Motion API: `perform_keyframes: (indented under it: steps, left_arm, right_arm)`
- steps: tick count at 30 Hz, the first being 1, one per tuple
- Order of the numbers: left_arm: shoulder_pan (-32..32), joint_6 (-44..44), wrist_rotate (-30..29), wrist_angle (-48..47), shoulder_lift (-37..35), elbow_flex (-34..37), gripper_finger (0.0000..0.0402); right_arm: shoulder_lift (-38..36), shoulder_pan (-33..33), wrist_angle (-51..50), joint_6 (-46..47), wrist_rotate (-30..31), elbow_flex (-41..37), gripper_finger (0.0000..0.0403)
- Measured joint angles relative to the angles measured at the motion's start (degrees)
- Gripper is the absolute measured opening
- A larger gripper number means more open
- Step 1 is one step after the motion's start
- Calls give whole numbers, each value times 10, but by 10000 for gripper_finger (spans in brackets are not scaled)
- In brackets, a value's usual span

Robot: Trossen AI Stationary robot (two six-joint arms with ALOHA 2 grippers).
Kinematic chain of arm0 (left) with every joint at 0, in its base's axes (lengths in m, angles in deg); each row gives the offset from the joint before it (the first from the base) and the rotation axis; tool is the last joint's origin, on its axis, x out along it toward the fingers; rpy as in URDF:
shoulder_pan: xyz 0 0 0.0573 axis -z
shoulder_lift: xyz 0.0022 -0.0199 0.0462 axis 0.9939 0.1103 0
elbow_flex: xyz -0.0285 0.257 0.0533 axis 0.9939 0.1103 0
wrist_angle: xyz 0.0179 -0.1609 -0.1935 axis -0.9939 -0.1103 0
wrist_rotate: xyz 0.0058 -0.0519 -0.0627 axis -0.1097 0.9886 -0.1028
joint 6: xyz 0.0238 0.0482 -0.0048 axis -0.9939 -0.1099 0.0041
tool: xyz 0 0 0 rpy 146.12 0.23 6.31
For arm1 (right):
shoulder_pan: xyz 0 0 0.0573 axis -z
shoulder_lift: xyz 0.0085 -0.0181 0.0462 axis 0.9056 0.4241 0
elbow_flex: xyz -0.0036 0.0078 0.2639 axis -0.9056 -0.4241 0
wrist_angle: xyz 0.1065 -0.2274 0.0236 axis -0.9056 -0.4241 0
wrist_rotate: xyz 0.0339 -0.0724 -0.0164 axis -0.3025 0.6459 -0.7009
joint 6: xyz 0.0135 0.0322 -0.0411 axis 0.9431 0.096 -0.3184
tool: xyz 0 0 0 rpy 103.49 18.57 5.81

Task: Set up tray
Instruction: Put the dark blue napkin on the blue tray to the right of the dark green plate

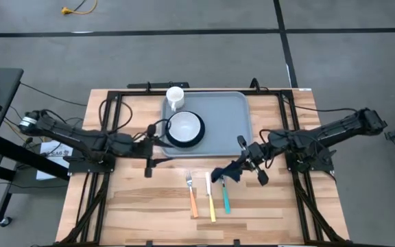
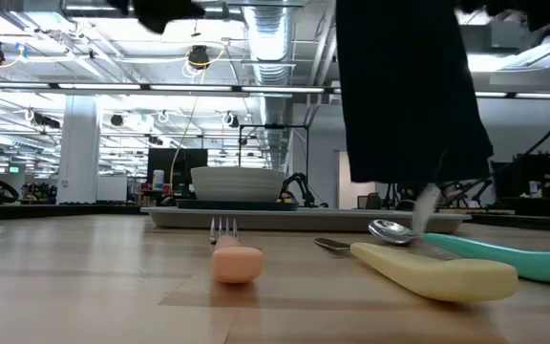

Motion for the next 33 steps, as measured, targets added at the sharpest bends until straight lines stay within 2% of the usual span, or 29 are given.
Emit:
perform_keyframes:
  steps: [4,9,17,25,33]
  left_arm:
    - [0,-1,0,111,-33,100,193]
    - [0,-13,-2,165,-44,158,193]
    - [0,-13,-3,167,-43,164,193]
    - [0,-11,-4,166,-43,164,193]
    - [0,-10,-5,166,-43,164,193]
  right_arm:
    - [0,32,31,1,-31,-22,0]
    - [1,89,30,1,-84,-30,0]
    - [23,211,96,35,-200,-63,0]
    - [119,329,137,46,-322,-65,0]
    - [220,438,194,46,-360,-65,0]
